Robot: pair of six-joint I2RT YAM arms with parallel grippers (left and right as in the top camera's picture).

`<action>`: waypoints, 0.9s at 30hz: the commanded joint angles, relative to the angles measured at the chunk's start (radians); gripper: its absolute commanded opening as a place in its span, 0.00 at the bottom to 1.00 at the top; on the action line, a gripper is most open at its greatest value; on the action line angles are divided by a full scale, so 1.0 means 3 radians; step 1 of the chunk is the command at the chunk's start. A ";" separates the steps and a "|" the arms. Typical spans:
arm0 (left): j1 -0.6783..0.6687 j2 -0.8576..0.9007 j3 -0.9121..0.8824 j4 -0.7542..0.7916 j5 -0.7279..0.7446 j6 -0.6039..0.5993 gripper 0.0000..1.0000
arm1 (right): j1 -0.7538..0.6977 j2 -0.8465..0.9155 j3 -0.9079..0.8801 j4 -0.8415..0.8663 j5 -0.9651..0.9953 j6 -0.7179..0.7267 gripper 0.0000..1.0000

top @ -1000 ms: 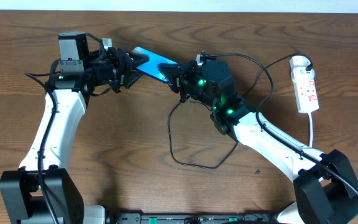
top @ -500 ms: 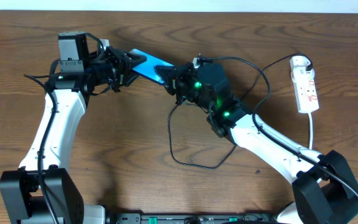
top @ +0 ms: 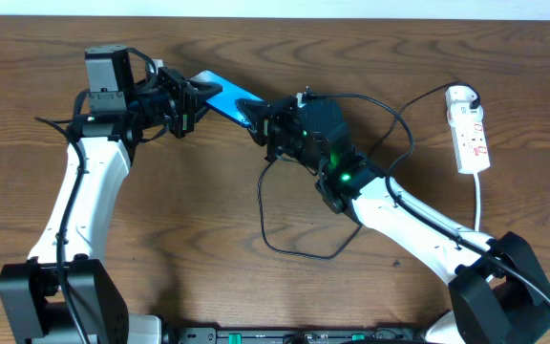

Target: Plug charger to phone and switch on socket

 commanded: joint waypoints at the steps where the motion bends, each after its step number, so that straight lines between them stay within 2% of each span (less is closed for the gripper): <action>1: -0.0017 -0.0052 0.0072 0.0043 -0.0224 -0.0036 0.07 | 0.0090 -0.0118 0.0028 0.0015 -0.0109 -0.0206 0.11; 3: -0.0017 -0.0052 0.0072 0.0045 -0.0275 0.0000 0.07 | 0.0092 -0.0118 0.0028 0.0017 -0.0111 -0.0223 0.13; 5: -0.0017 -0.0052 0.0072 0.0042 -0.0333 0.0066 0.07 | 0.0092 -0.0118 0.0028 0.0014 -0.0111 -0.0245 0.24; 11: -0.0015 -0.0052 0.0072 0.0057 -0.0334 0.0120 0.07 | 0.0092 -0.0118 0.0028 0.0004 -0.0112 -0.0298 0.43; 18: -0.0001 -0.0052 0.0072 0.0116 -0.0333 0.0435 0.07 | 0.0043 -0.0118 0.0028 0.0004 -0.0111 -0.0607 0.59; 22: 0.0075 -0.0052 0.0072 0.0117 -0.0308 0.0683 0.07 | -0.0069 -0.0120 0.0028 0.0004 -0.0205 -0.1189 0.73; 27: 0.0291 -0.0052 0.0072 0.0118 -0.0089 0.1047 0.07 | -0.0308 -0.0120 0.0028 -0.0015 -0.0631 -0.2129 0.90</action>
